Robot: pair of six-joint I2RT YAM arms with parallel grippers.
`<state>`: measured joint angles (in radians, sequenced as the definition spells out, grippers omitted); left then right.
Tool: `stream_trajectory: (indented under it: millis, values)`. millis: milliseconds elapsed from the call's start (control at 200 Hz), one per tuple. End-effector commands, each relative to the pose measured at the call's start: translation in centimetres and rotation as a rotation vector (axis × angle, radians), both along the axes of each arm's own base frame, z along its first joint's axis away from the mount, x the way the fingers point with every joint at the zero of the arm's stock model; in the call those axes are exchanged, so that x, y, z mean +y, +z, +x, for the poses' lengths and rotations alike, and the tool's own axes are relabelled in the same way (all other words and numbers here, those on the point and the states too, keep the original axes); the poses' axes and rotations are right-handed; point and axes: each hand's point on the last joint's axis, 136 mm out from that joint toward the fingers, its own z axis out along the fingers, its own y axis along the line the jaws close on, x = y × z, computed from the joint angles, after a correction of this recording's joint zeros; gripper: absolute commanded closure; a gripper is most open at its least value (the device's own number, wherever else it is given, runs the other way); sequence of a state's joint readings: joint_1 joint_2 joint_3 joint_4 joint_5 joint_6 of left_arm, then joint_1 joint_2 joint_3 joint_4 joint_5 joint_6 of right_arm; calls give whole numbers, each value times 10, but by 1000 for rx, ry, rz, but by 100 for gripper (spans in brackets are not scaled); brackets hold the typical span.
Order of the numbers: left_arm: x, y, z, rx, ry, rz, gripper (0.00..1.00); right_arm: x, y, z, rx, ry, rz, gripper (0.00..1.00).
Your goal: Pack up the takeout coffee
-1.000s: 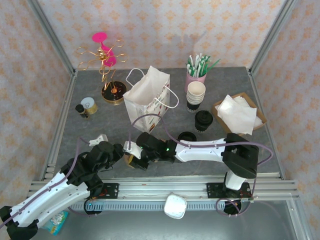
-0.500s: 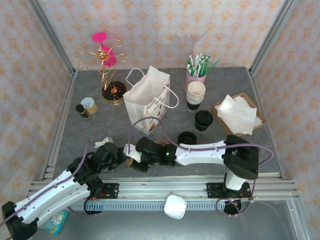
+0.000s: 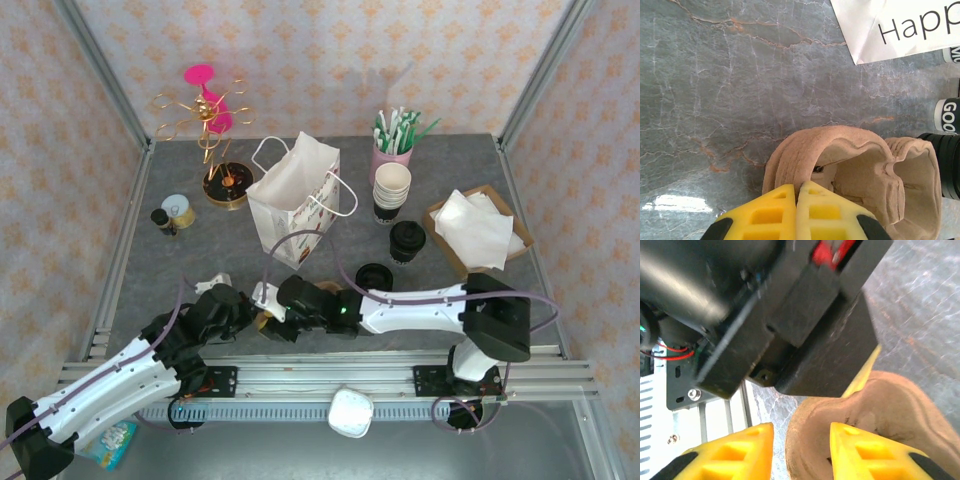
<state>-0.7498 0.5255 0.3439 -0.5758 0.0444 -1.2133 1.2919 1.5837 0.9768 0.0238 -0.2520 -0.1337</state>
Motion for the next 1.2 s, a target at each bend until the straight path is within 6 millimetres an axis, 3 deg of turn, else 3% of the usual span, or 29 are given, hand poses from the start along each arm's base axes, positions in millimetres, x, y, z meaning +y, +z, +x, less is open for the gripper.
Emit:
stream_trajectory:
  millis: [0,45,255,325,410,721,1026,1196]
  values:
    - [3,3,5,-41,4,16,100,-8,32,8,5,-101,75,59]
    - [2,4,6,-50,0,11,100,-12,39,10,23,-142,87,53]
    - [2,8,7,-69,-20,24,100,-41,58,28,126,-400,128,45]
    - [1,12,9,-81,-26,21,100,-51,53,33,177,-498,122,36]
    - [-2,16,9,-87,-33,12,100,-65,37,39,229,-628,80,33]
    - [-5,22,8,-93,-46,-8,100,-95,-17,51,395,-1058,-87,35]
    - [0,18,6,-88,-41,14,100,-91,-35,60,406,-1188,-106,52]
    - [1,18,6,-90,-43,15,100,-88,-44,66,385,-1207,-139,53]
